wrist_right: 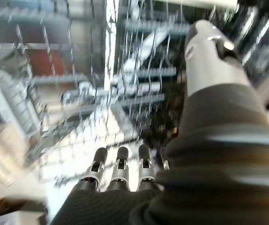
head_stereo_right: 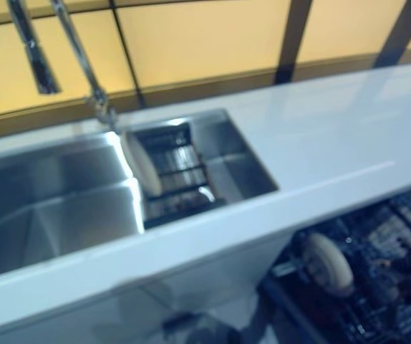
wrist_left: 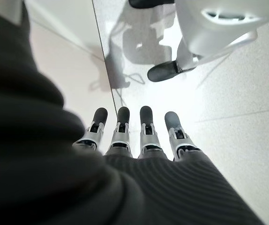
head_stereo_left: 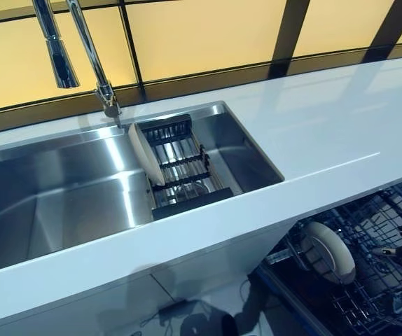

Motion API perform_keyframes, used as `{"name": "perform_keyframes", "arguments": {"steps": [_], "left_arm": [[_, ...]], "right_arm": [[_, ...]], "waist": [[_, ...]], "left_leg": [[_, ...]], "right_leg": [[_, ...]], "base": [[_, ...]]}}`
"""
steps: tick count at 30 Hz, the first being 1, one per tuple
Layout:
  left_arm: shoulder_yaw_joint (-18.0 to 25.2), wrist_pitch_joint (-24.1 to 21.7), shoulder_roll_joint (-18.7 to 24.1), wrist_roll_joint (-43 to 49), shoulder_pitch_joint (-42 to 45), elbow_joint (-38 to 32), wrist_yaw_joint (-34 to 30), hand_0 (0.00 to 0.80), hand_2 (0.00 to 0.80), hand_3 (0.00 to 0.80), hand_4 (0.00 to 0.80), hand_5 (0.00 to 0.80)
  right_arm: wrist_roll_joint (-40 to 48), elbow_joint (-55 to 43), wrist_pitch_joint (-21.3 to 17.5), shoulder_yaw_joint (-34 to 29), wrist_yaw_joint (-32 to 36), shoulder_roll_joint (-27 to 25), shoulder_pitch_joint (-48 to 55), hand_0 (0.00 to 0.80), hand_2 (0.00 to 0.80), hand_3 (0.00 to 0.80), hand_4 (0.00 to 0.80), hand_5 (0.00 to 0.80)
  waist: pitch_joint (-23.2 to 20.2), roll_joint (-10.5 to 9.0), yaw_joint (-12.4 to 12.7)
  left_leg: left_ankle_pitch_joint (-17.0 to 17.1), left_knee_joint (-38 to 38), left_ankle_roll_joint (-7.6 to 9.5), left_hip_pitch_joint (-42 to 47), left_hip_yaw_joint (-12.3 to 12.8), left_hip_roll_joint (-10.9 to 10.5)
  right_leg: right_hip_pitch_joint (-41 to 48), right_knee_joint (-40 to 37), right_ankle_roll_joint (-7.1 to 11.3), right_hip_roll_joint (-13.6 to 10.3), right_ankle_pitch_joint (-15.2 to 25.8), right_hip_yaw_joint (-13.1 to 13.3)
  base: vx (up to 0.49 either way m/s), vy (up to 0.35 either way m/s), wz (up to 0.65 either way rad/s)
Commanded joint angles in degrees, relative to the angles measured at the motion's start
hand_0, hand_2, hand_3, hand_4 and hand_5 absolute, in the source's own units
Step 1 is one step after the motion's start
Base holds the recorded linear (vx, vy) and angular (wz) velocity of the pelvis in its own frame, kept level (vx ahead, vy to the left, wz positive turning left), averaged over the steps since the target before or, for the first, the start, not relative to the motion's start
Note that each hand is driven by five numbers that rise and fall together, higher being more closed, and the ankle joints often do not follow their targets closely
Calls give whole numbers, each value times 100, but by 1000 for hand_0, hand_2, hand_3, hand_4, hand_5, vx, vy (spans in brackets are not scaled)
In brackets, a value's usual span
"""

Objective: Take plates into dishwasher

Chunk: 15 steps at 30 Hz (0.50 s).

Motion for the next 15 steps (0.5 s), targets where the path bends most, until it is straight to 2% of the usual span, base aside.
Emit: {"name": "perform_keyframes", "arguments": {"steps": [1,7,12,15], "left_arm": [[120,-89,162,-113,-39,320,11,0,0,0,0,0],[81,-80,168,-225,-48,408,16,0,0,0,0,0],[118,-78,204,-234,-72,504,-7,0,0,0,0,0],[101,-80,234,-254,-94,582,-16,0,0,0,0,0]], "right_arm": [[263,233,-107,-449,-26,-537,-155,0,0,0,0,0],[693,464,-270,-1009,-38,-1090,-97,0,0,0,0,0],[936,466,-438,-1239,59,-1564,-153,0,0,0,0,0],[1041,534,-761,-1220,-5,-1870,-357,0,0,0,0,0]], "waist": [[-218,-133,89],[-328,-253,139],[-402,-347,208],[-437,-391,259]], "left_leg": [[-367,26,243,-24,-3,-92],[-372,26,237,27,-98,-73],[-352,26,231,21,-223,-77],[-342,26,230,25,-274,-88]], "right_leg": [[211,17,223,270,-298,-19],[312,17,214,291,-330,-37],[366,17,204,312,-357,-78],[392,17,200,315,-369,-118]], "base": [[42,36,-1],[30,45,0],[16,40,2],[17,36,3]]}}
